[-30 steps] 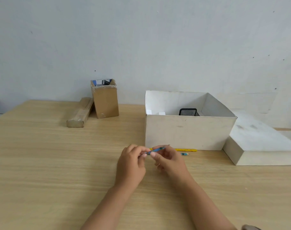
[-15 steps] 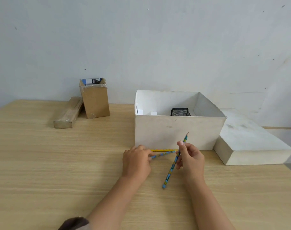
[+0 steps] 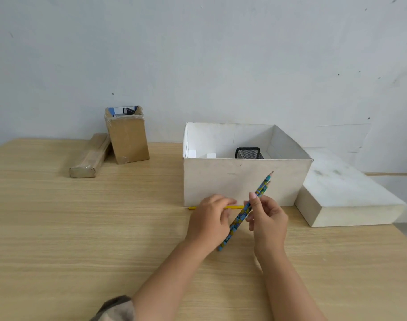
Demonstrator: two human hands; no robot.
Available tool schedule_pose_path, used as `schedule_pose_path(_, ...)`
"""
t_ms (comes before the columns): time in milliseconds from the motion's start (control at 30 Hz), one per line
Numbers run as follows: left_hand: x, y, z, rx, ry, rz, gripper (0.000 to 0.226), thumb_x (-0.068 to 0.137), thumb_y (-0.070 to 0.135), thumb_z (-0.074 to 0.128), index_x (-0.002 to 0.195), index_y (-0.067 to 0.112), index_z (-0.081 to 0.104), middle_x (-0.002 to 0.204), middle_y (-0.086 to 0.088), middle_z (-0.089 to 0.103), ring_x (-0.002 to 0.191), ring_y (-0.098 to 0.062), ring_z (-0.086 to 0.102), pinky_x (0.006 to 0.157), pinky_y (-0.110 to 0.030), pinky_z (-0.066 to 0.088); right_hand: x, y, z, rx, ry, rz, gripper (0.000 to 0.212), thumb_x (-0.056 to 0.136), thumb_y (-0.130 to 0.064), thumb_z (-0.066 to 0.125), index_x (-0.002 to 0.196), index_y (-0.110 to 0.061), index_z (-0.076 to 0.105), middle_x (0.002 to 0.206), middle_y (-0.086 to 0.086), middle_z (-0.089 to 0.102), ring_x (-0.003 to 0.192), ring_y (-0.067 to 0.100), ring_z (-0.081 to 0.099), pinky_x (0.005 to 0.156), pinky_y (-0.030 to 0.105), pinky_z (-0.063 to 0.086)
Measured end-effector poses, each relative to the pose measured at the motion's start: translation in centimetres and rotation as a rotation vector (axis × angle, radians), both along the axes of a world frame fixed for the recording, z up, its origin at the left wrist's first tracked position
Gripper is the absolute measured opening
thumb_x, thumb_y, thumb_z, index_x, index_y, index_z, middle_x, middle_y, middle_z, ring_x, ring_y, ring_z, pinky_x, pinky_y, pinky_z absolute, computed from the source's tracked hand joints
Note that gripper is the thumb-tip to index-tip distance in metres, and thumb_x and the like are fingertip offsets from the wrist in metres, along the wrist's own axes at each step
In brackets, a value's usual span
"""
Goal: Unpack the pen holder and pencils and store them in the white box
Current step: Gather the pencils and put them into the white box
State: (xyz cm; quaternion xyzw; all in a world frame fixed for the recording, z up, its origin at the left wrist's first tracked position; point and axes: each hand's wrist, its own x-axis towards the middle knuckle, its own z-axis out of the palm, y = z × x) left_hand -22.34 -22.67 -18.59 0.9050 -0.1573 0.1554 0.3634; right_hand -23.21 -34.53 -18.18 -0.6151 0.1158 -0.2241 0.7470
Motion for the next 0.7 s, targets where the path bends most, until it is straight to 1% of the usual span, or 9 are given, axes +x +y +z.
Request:
schedule_pose_path(67,0.6,0.1,-0.1,0.245,0.000,0.002,0.047,0.081,0.006,0.049,0.126,0.020,0.057,0.128,0.003,0.059,0.119,-0.017,0.052,0.097,-0.027,0.039,0.1,0.0,-0.1,-0.003,0.007,-0.013,0.020,0.086,-0.019,0.065,0.085,0.001,0.065,0.066,0.006,0.062,0.037,0.002,0.045,0.039,0.018,0.037)
schedule_pose_path(133,0.9,-0.1,-0.3,0.389,0.022,0.007,0.052,0.080,0.008,0.052,0.131,0.018,0.052,0.131,0.000,0.056,0.122,-0.020,0.048,0.099,-0.030,0.038,0.1,0.1,-0.3,-0.013,0.018,-0.008,0.021,0.086,-0.019,0.066,0.085,0.001,0.066,0.066,0.006,0.062,0.038,0.002,0.046,0.040,0.018,0.038)
schedule_pose_path(300,1.4,-0.8,-0.1,0.547,0.081,0.111,0.035,0.087,0.012,0.049,0.120,0.018,0.059,0.120,-0.005,0.055,0.115,-0.025,0.047,0.092,-0.036,0.040,0.3,0.0,-0.4,-0.017,0.033,-0.027,0.017,0.085,-0.020,0.066,0.081,-0.004,0.066,0.068,0.008,0.062,0.044,0.008,0.048,0.039,0.016,0.039)
schedule_pose_path(367,1.5,-1.0,0.2,0.562,0.100,0.143,0.028,0.088,0.012,0.049,0.113,0.016,0.062,0.116,-0.008,0.056,0.110,-0.027,0.052,0.088,-0.037,0.044,0.2,0.0,-0.4,-0.015,0.034,-0.025,0.014,0.085,-0.020,0.066,0.079,-0.007,0.066,0.067,0.006,0.063,0.044,0.006,0.050,0.038,0.016,0.039)
schedule_pose_path(433,1.2,-0.6,0.3,0.492,0.120,0.165,0.025,0.089,0.011,0.049,0.108,0.018,0.064,0.112,-0.005,0.059,0.105,-0.026,0.056,0.082,-0.035,0.046,-0.1,0.1,-0.3,-0.019,0.032,-0.011,0.013,0.085,-0.019,0.066,0.080,-0.008,0.066,0.066,0.004,0.063,0.044,0.003,0.053,0.038,0.018,0.041)
schedule_pose_path(467,0.9,-0.2,0.4,0.434,0.127,0.176,0.024,0.089,0.011,0.049,0.105,0.021,0.064,0.110,-0.001,0.062,0.102,-0.023,0.058,0.079,-0.033,0.046,-0.2,0.2,-0.1,-0.010,0.025,-0.004,0.011,0.085,-0.018,0.066,0.079,-0.009,0.066,0.066,0.005,0.064,0.047,0.006,0.055,0.039,0.018,0.043)
schedule_pose_path(567,-0.1,1.2,1.6,0.175,0.100,0.249,0.022,0.088,0.015,0.053,0.100,0.027,0.065,0.101,0.010,0.067,0.092,-0.014,0.061,0.074,-0.029,0.049,-0.1,0.4,1.1,-0.011,-0.020,0.012,0.011,0.084,-0.015,0.066,0.074,-0.012,0.066,0.066,0.007,0.063,0.053,0.011,0.056,0.042,0.018,0.047)
schedule_pose_path(633,-0.7,1.6,3.1,-0.046,0.037,0.281,0.014,0.088,0.019,0.057,0.097,0.025,0.065,0.090,0.014,0.066,0.081,-0.010,0.061,0.070,-0.026,0.050,0.0,0.5,2.3,-0.102,-0.066,0.032,0.009,0.084,-0.016,0.067,0.075,-0.013,0.066,0.067,0.009,0.064,0.058,0.014,0.058,0.044,0.017,0.049)
schedule_pose_path(700,-0.9,1.5,4.5,-0.287,-0.012,0.244,0.009,0.086,0.019,0.061,0.091,0.025,0.062,0.083,0.016,0.063,0.074,-0.007,0.060,0.066,-0.021,0.047,0.1,0.7,3.3,-0.253,-0.123,0.053,0.008,0.082,-0.018,0.069,0.075,-0.016,0.067,0.067,0.010,0.064,0.062,0.023,0.060,0.047,0.020,0.052)
